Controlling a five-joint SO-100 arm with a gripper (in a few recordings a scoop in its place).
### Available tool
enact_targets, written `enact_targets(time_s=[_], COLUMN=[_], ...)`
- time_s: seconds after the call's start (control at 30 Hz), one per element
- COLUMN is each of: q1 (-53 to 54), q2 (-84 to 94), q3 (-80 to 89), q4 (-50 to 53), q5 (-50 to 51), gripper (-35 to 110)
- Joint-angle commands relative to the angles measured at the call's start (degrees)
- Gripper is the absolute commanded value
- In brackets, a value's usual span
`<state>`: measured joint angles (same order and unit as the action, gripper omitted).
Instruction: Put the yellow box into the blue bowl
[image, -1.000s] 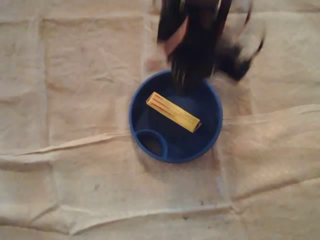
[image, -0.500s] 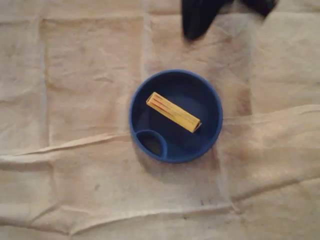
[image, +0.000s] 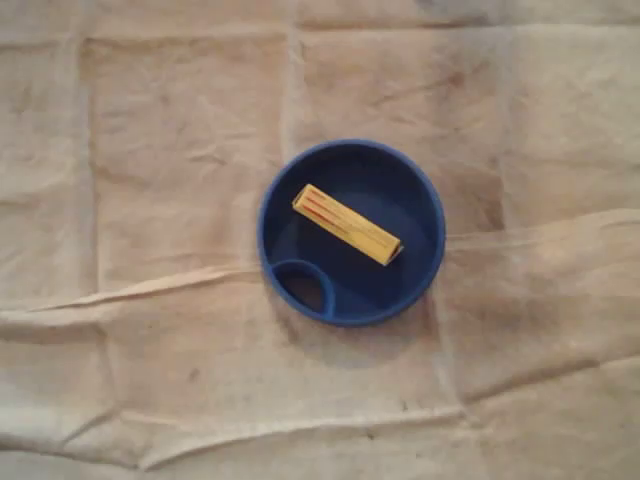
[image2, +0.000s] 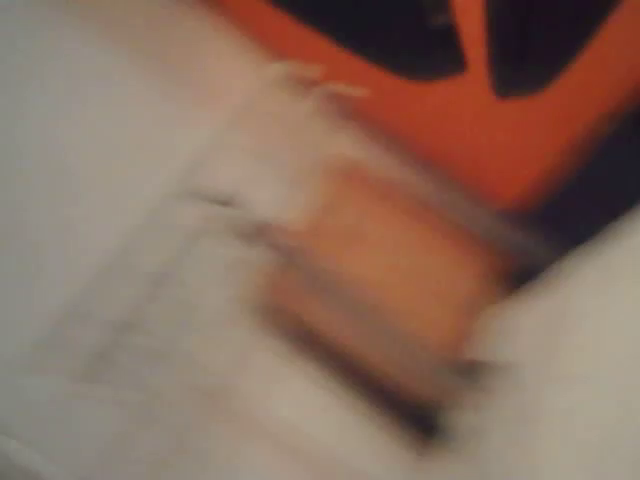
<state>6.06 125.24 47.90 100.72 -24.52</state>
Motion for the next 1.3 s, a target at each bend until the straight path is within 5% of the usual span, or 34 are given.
enact_targets(time_s=[0.0, 1.27], q1=[-1.7, -10.2], q2=[3.6, 55.5], q3=[-2.0, 42.5], q4=[0.1, -0.1], q5=[3.3, 8.9], gripper=[0, 0])
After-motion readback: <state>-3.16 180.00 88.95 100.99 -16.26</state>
